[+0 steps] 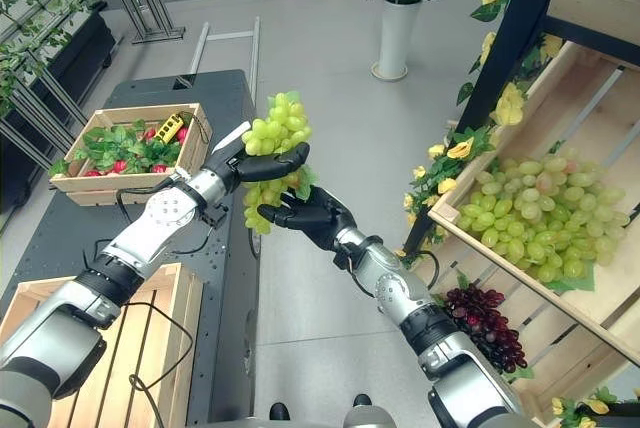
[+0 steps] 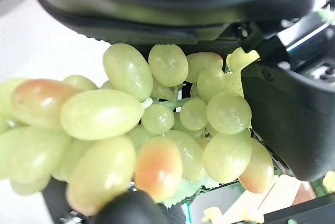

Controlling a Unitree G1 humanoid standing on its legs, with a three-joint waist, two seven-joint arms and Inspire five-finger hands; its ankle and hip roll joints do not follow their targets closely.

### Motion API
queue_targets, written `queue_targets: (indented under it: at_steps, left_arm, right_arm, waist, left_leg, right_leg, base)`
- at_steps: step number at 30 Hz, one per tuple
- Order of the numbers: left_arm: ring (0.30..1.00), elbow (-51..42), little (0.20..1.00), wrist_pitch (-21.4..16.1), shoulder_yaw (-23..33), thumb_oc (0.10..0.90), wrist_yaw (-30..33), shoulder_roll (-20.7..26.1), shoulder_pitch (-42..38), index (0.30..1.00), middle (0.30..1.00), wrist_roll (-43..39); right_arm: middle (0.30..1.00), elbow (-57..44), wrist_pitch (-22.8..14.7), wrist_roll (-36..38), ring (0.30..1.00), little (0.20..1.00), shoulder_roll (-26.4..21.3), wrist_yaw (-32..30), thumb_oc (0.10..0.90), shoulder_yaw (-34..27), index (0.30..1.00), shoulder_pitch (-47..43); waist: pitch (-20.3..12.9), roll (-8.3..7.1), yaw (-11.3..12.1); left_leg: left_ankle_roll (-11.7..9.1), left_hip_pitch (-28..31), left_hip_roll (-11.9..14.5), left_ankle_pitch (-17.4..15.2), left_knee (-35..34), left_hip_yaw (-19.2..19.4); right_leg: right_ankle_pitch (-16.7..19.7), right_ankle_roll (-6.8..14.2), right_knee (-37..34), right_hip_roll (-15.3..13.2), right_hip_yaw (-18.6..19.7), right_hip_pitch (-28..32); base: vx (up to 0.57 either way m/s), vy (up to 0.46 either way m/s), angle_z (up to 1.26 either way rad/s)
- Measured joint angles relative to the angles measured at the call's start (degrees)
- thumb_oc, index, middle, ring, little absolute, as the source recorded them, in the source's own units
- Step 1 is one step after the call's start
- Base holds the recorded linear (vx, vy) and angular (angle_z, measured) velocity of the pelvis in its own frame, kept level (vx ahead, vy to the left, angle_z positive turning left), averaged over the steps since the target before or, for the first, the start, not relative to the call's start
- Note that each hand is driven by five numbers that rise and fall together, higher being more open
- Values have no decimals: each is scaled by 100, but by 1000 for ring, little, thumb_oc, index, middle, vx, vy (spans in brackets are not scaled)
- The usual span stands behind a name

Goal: Pick up the fruits from the basket on one side to the basket on the other side

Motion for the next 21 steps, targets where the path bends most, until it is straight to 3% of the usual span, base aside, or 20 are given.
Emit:
queue_targets:
  at_steps: [10, 19, 20, 21]
  left_arm:
    - [300, 1, 300, 2, 5, 400, -132, -182, 1, 300, 300, -1]
    - [300, 13, 300, 2, 70, 400, -177, -331, 2, 300, 300, -361]
    - [300, 16, 300, 2, 70, 400, -179, -331, 2, 300, 300, -426]
    - [300, 20, 300, 2, 82, 400, -181, -339, 2, 300, 300, -452]
  right_arm:
    - [900, -1, -196, 75, 900, 900, 85, -350, 800, 128, 900, -193]
    - [900, -2, -682, 59, 900, 900, 104, -442, 800, 145, 900, -193]
    - [300, -2, -706, 60, 300, 300, 109, -443, 400, 145, 300, -193]
    - [300, -1, -757, 60, 300, 300, 122, -454, 400, 146, 300, -193]
  waist:
    - [-7, -12, 124]
    - [-35, -63, 262]
    - [-42, -74, 264]
    - [-56, -99, 265]
  left_leg:
    - [0, 1, 0, 0, 0, -2]
    - [0, 2, -1, 0, 0, -3]
    - [0, 2, -1, 0, 0, -3]
    - [0, 3, -1, 0, 0, -3]
  right_leg:
    - [0, 0, 0, 2, 1, 1]
    - [1, 0, 0, 5, 3, 0]
    - [1, 0, 0, 5, 3, 0]
    - [1, 0, 0, 5, 3, 1]
  base:
    - [0, 0, 0]
    - [0, 0, 0]
    - [0, 0, 0]
    - [0, 0, 0]
